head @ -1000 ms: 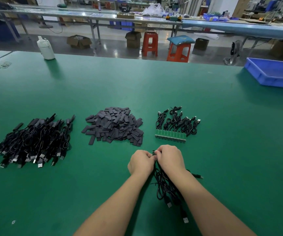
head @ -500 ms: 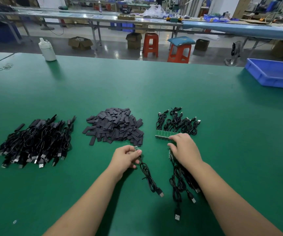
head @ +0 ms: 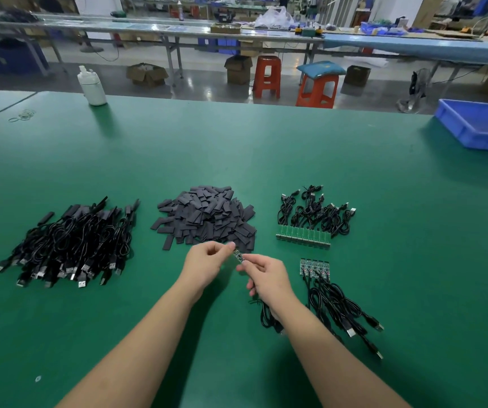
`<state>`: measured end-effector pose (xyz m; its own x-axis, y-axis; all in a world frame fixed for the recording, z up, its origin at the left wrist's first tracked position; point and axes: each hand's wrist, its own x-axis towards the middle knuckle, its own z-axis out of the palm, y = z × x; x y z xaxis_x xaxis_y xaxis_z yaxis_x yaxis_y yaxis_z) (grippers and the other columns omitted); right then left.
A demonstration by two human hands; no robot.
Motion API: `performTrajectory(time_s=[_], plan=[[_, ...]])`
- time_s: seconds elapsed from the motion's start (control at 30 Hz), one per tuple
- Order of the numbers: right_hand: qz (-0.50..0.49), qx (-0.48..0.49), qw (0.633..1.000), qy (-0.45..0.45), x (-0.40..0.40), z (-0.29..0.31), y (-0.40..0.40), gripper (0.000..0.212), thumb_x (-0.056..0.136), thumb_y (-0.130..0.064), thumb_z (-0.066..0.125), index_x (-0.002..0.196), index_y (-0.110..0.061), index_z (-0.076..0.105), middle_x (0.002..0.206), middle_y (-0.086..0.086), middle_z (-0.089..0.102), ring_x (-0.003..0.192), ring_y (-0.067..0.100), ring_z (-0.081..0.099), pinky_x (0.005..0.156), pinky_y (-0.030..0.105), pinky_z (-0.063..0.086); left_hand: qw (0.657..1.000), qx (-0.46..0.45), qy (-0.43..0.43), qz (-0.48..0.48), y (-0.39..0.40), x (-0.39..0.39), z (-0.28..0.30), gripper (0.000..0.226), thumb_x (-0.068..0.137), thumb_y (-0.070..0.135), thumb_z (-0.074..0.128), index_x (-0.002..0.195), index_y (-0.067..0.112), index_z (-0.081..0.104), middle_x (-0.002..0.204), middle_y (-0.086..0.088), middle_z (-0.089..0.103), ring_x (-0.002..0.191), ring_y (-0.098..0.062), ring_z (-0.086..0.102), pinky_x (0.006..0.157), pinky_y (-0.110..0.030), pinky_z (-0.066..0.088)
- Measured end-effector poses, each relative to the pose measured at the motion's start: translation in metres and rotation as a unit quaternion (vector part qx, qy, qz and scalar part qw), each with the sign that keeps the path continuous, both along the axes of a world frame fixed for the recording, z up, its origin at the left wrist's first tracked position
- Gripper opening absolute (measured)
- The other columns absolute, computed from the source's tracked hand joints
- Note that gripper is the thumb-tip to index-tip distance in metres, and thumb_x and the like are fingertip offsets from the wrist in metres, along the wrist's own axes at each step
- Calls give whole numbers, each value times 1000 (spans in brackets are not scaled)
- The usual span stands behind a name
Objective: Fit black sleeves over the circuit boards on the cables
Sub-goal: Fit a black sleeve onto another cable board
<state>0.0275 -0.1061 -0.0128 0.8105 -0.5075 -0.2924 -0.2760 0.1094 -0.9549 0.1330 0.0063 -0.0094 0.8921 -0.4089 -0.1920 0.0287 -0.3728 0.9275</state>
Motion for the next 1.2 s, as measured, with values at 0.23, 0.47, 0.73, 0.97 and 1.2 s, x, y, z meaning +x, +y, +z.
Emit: performTrajectory(time_s=[0.23,0.47,0.73,0.97,1.2], plan=[[24,-16,999,36,-14,-13,-34,24,93,-2,65,117,-3,68,88,10,75,66,14,68,66,24,58,930,291,-180,131,61,70,-4,41,94,45,58,116,11,63,112,-13,59,90,-30,61,81,-43,54],[88,-61,992,59,-13,-15,-32,19,96,-4,60,114,-8,68,85,6,72,69,9,67,72,20,57,915,380,-86,107,71,86,-12,27,91,45,63,101,20,60,114,-11,55,89,-30,58,77,-38,50],[100,-81,989,68,-14,-15,-32,20,97,-7,61,116,-10,68,86,4,72,72,10,68,76,22,58,935,351,-32,-26,74,86,-3,12,84,27,76,85,16,69,91,-3,69,85,-22,63,79,-32,53],[109,-86,988,73,-15,-13,-32,18,98,-8,59,112,-12,68,84,4,71,66,6,65,69,17,54,944,295,-90,-115,48,44,-7,25,78,40,81,81,21,63,80,5,63,69,-10,56,59,-25,43],[116,-97,986,72,-15,-14,-33,19,98,-10,60,114,-13,69,83,2,72,66,6,66,69,17,54,935,312,-138,-97,44,31,-14,22,82,40,76,73,28,60,93,0,59,89,-20,58,81,-37,52]])
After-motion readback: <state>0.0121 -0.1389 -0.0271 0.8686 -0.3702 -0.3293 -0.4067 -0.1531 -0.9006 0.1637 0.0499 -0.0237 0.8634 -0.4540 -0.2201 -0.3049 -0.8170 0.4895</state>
